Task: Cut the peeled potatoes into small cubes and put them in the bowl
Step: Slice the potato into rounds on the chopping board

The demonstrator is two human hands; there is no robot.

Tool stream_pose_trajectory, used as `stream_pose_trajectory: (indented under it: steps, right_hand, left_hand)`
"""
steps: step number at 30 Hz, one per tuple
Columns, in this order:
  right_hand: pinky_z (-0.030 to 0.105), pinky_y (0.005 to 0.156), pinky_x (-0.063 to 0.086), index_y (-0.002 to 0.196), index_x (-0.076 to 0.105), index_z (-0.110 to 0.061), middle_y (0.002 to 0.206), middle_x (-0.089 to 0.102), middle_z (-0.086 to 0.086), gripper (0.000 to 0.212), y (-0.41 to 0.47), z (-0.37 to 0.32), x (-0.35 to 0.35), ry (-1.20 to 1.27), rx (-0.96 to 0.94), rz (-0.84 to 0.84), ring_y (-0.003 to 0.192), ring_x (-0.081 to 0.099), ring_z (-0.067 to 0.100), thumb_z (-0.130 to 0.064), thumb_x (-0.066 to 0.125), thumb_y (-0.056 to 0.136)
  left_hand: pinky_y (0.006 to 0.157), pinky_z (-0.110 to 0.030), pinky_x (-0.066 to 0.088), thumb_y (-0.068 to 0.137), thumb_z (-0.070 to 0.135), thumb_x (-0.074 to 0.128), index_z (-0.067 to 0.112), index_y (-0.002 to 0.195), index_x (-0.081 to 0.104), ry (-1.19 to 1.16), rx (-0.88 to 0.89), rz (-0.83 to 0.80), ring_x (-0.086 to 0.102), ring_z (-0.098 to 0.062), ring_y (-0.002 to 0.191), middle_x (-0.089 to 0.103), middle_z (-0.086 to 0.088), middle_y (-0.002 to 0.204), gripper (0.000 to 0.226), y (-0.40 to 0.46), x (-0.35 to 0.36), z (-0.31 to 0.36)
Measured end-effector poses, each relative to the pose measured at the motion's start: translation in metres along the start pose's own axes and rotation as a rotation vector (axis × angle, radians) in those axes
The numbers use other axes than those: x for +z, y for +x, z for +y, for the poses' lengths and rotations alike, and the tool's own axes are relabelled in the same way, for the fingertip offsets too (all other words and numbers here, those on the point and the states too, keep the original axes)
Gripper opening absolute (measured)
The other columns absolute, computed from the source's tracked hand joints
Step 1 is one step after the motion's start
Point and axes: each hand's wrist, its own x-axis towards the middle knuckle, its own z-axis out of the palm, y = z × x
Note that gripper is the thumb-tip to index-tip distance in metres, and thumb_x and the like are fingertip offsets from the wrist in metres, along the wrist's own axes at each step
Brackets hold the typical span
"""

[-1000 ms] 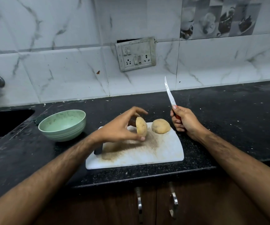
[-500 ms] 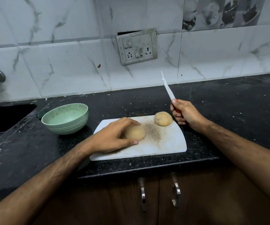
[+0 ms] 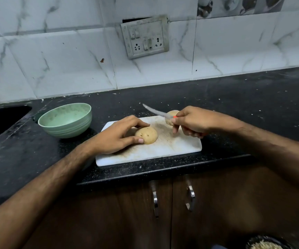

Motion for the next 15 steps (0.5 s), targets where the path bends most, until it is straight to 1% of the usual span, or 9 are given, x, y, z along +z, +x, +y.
stream_pose_trajectory:
  steps: [1,3,4,5,6,8,10,13,15]
  right_hand:
    - [0.024,0.045,0.039,0.085,0.070,-0.009,0.055,0.052,0.001,0.039,-0.003,-0.004,0.003,-0.115,0.004,0.023,0.041,0.044,0.013,-0.034,0.046,0.104]
    - [0.031,0.063,0.049,0.088,0.069,-0.016,0.064,0.057,-0.001,0.035,-0.009,-0.011,0.010,-0.375,0.007,0.099,0.060,0.057,0.017,-0.036,0.044,0.102]
    - [0.035,0.071,0.049,0.091,0.066,-0.016,0.073,0.057,-0.001,0.033,-0.011,-0.015,0.014,-0.481,0.015,0.133,0.073,0.060,0.022,-0.037,0.043,0.101]
    - [0.036,0.075,0.048,0.093,0.062,-0.016,0.080,0.057,0.001,0.031,-0.014,-0.018,0.017,-0.548,0.028,0.153,0.081,0.059,0.025,-0.038,0.042,0.101]
    - [0.037,0.076,0.046,0.092,0.059,-0.018,0.084,0.055,0.002,0.030,-0.016,-0.021,0.019,-0.583,0.042,0.158,0.084,0.057,0.028,-0.040,0.040,0.100]
    - [0.035,0.074,0.041,0.090,0.051,-0.019,0.078,0.046,0.000,0.028,-0.020,-0.026,0.024,-0.617,0.073,0.145,0.083,0.052,0.028,-0.041,0.038,0.101]
    - [0.034,0.073,0.039,0.091,0.046,-0.017,0.075,0.039,-0.002,0.022,-0.022,-0.028,0.029,-0.638,0.088,0.137,0.083,0.050,0.028,-0.035,0.038,0.100]
    - [0.033,0.071,0.038,0.092,0.045,-0.016,0.083,0.043,0.000,0.017,-0.023,-0.033,0.034,-0.666,0.095,0.125,0.083,0.050,0.027,-0.030,0.039,0.099]
    - [0.030,0.063,0.038,0.083,0.046,-0.014,0.079,0.047,0.000,0.023,-0.023,-0.037,0.035,-0.684,0.098,0.109,0.074,0.053,0.023,-0.030,0.040,0.098]
  left_hand:
    - [0.103,-0.025,0.042,0.093,0.039,0.067,0.019,0.133,0.059,0.007,0.008,0.012,0.054,-0.012,0.121,0.058,0.007,0.124,0.045,0.000,0.000,0.001]
    - [0.103,-0.021,0.040,0.092,0.041,0.068,0.018,0.129,0.059,0.018,0.022,0.024,0.054,-0.010,0.121,0.058,0.006,0.124,0.045,0.001,0.001,0.001]
    - [0.103,-0.020,0.040,0.092,0.042,0.069,0.017,0.128,0.059,0.020,0.025,0.026,0.054,-0.009,0.121,0.058,0.007,0.125,0.045,0.002,0.001,0.002]
    - [0.102,-0.021,0.041,0.092,0.041,0.071,0.016,0.127,0.059,0.021,0.025,0.028,0.054,-0.007,0.120,0.059,0.007,0.124,0.044,0.002,0.002,0.003]
    - [0.101,-0.021,0.042,0.092,0.039,0.072,0.016,0.126,0.059,0.021,0.021,0.033,0.054,-0.005,0.119,0.059,0.008,0.124,0.044,0.004,0.003,0.003]
    - [0.099,-0.021,0.043,0.090,0.036,0.075,0.016,0.124,0.060,0.024,0.020,0.054,0.055,-0.002,0.116,0.061,0.009,0.121,0.043,0.006,0.005,0.005]
    - [0.097,-0.020,0.044,0.089,0.035,0.077,0.017,0.124,0.061,0.020,0.034,0.075,0.055,-0.003,0.115,0.061,0.009,0.119,0.043,0.006,0.006,0.006]
    - [0.097,-0.024,0.046,0.090,0.035,0.076,0.019,0.127,0.060,0.015,0.071,0.076,0.057,-0.012,0.116,0.061,0.007,0.118,0.043,0.005,0.007,0.005]
    - [0.096,-0.030,0.047,0.092,0.039,0.073,0.021,0.129,0.060,0.025,0.089,0.069,0.056,-0.016,0.113,0.059,0.006,0.115,0.044,0.005,0.009,0.003]
